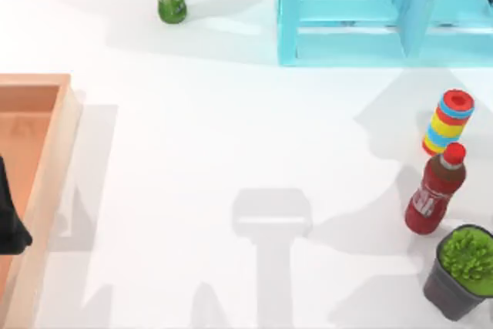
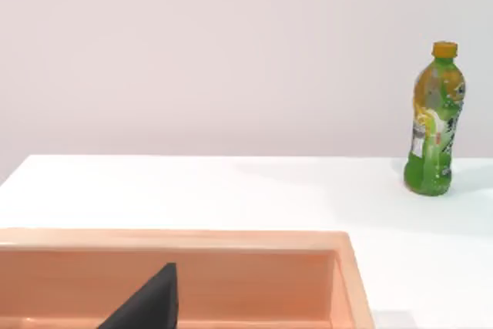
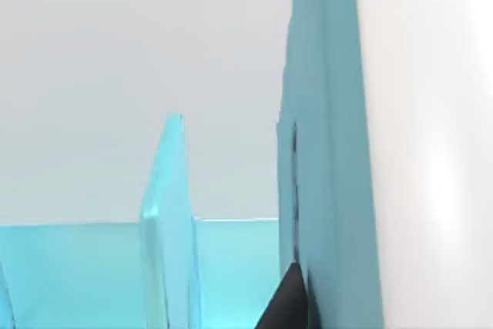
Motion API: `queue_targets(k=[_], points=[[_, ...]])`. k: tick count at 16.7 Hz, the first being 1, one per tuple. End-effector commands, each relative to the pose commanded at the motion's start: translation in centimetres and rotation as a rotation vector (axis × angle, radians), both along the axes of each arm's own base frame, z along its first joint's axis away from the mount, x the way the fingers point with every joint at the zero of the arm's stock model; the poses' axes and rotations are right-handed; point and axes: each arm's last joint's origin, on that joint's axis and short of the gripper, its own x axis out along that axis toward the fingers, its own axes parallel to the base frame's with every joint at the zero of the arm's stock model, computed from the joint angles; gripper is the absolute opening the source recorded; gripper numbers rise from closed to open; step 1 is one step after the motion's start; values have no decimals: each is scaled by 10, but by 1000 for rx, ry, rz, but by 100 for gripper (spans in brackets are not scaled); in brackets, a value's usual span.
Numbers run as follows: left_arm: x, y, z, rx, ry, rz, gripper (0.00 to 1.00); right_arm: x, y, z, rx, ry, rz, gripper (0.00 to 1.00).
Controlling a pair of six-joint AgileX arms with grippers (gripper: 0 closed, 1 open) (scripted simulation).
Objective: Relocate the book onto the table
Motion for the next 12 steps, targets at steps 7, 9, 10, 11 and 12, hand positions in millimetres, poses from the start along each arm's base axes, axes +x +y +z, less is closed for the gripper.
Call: queue_targets(k=[7,9,10,11,12], points=[[0,0,0,0,0,0,100,40,73,12,-167,-16,28,0],[0,0,0,0,0,0,100,53,119,16,-256,-22,47,0],[0,0,0,0,0,0,100,57,145,16,-304,-18,59,0],[0,0,0,0,0,0,100,60,172,14,-357,-10,73,0],[0,0,0,0,0,0,100,60,201,9,-416,3,90,0]])
